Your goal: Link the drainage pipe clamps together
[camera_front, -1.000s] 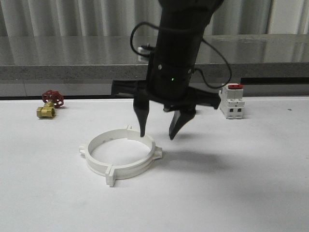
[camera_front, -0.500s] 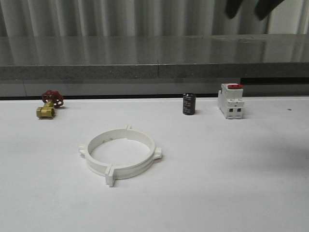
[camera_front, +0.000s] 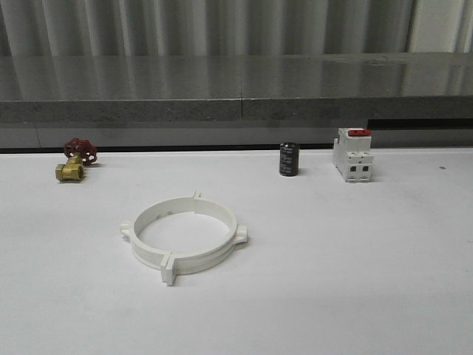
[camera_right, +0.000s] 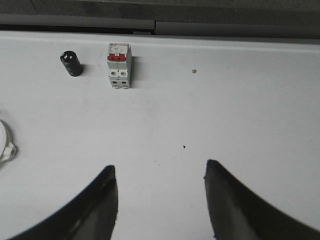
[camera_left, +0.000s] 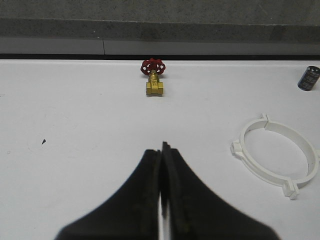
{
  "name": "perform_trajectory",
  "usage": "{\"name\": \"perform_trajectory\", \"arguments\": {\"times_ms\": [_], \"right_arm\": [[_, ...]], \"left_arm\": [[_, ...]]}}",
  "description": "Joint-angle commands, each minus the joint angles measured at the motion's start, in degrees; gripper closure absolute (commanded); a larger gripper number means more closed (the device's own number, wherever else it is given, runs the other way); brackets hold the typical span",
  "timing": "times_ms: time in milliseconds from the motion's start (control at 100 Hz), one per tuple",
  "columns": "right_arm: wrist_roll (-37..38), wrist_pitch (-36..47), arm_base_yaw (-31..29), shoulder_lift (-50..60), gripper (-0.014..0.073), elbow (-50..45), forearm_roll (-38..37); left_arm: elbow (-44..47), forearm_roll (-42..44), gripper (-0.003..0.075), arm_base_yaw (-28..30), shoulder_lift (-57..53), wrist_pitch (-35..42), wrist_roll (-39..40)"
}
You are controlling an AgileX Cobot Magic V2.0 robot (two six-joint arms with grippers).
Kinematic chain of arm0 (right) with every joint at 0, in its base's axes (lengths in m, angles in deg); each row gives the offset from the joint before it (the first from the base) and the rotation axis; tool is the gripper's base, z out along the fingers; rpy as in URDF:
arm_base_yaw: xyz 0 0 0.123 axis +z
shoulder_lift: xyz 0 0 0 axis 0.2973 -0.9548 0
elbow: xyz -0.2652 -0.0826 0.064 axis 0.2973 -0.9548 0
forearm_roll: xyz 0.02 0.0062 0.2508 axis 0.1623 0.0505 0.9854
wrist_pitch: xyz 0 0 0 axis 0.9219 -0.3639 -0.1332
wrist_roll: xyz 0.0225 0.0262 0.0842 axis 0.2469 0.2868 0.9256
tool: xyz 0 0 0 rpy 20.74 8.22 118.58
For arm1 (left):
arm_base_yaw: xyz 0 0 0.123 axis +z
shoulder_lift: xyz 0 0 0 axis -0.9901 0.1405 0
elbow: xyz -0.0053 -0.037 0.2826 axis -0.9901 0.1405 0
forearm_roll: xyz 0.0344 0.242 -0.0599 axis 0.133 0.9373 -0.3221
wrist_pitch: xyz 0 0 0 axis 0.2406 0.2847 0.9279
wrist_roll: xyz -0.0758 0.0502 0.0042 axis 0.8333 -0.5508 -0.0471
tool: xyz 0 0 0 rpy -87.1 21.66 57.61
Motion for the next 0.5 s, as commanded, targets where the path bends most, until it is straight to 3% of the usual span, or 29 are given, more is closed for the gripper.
{"name": "perform_trajectory", "arguments": {"times_ms": [0, 270, 360, 490], "right_arm": [[-0.75, 1.96, -0.37, 5.13, 0.0191, -2.95, -0.72], [-0.69, -0.66, -0.37, 19.99, 0.0207, -16.44, -0.72], [-0.69, -0.66, -0.37, 23.82, 0.0288, -19.48, -0.72], [-0.69, -0.55, -0.37, 27.29, 0.0486, -21.94, -0.77]], "left_arm": [[-1.39, -0.61, 0.0741, 0.14, 0.41, 4.54, 0.02], [-1.39, -0.61, 0.0741, 0.14, 0.41, 4.54, 0.02], [-1.39, -0.61, 0.0741, 0.14, 0.41, 4.54, 0.02], [-1.39, -0.61, 0.0741, 0.14, 0.41, 4.54, 0.02]]}}
